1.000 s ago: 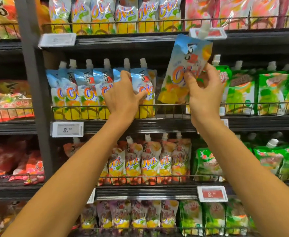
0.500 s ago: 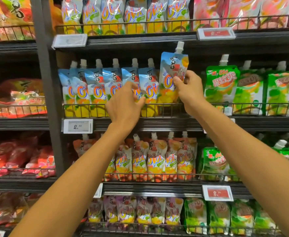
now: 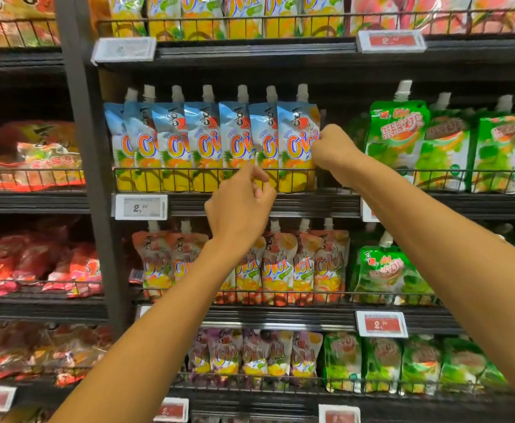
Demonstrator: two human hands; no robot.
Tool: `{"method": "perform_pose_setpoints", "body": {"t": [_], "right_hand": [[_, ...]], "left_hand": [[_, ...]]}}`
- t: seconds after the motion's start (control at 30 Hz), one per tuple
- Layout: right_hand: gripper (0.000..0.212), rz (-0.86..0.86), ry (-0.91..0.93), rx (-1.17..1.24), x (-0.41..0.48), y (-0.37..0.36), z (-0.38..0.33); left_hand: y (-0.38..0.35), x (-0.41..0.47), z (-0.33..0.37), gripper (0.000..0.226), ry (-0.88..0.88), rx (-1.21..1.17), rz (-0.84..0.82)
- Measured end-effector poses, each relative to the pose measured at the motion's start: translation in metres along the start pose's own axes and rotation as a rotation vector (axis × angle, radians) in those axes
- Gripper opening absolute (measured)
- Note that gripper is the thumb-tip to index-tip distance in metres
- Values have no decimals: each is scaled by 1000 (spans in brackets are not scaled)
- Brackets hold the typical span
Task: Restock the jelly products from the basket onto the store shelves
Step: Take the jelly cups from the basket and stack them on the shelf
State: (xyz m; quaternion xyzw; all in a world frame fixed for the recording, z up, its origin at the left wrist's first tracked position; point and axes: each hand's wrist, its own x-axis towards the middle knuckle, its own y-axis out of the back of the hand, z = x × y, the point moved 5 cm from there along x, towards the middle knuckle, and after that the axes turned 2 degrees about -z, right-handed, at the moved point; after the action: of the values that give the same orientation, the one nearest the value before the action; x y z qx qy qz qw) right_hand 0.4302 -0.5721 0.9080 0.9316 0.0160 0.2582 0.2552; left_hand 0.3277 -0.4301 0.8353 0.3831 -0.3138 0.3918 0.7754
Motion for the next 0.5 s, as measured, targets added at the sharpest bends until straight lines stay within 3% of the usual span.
{"method": "perform_pose_setpoints", "body": {"t": [0.1, 0.17, 0.23, 0.33, 0.4, 0.5], "right_hand": [[23, 69, 60, -50, -13, 3, 1], [35, 143, 164, -63, -30, 5, 3], [42, 223, 309, 33, -60, 6, 8], [34, 286, 414, 181, -107, -3, 38], [26, 244, 336, 250, -136, -18, 78], [20, 52, 42, 346, -186, -55, 170]], "left_hand": [[-12, -17, -3, 6, 15, -26, -64], [-21, -30, -9, 6, 38, -59, -109], [-34, -46, -17, 7, 69, -90, -176], [-57, -85, -35, 9, 137, -191, -324], [-72, -125, -54, 12, 242, -305, -434], [-93, -206, -93, 21, 447, -395, -614]]}}
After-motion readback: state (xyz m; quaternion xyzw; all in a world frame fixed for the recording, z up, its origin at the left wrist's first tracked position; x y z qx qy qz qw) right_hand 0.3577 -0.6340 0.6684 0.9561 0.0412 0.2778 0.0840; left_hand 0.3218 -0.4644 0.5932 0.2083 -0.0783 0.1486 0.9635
